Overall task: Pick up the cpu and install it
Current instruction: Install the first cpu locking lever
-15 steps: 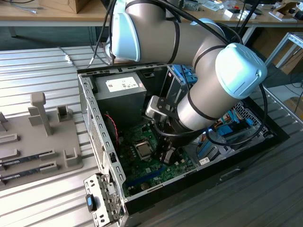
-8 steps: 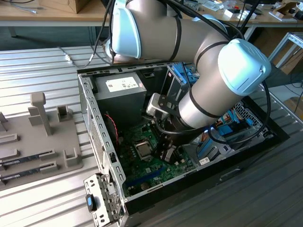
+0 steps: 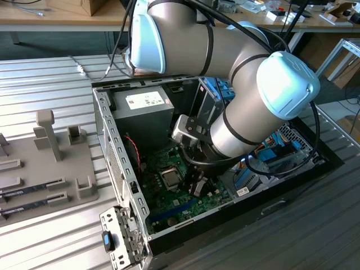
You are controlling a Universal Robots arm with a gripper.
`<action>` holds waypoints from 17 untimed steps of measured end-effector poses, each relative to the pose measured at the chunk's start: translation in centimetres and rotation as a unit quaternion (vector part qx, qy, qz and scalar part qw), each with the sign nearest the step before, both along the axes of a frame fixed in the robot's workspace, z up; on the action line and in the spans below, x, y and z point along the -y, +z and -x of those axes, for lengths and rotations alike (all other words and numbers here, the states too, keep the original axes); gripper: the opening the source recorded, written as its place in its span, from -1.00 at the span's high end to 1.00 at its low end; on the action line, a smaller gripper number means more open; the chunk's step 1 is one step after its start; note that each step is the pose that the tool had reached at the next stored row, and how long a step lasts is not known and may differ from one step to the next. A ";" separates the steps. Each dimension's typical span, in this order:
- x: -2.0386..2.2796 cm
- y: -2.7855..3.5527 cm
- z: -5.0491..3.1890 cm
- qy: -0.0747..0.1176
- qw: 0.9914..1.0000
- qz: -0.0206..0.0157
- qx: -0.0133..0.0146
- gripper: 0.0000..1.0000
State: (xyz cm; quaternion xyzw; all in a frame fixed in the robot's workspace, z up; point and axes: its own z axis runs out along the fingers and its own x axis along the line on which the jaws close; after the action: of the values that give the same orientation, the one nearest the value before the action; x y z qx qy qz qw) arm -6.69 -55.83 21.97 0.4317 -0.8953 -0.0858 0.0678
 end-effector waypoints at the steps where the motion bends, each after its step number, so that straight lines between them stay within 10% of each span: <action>1: 0.03 -0.24 0.00 0.000 1.000 0.000 0.000 0.79; 7: 0.71 -0.90 -0.08 0.000 1.000 0.000 0.000 0.79; 17: 0.27 -1.51 -0.19 0.000 1.000 -0.006 -0.001 0.79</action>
State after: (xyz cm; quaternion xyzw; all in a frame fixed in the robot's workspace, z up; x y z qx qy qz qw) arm -6.49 -56.10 20.47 0.4320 -0.8948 -0.0914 0.0662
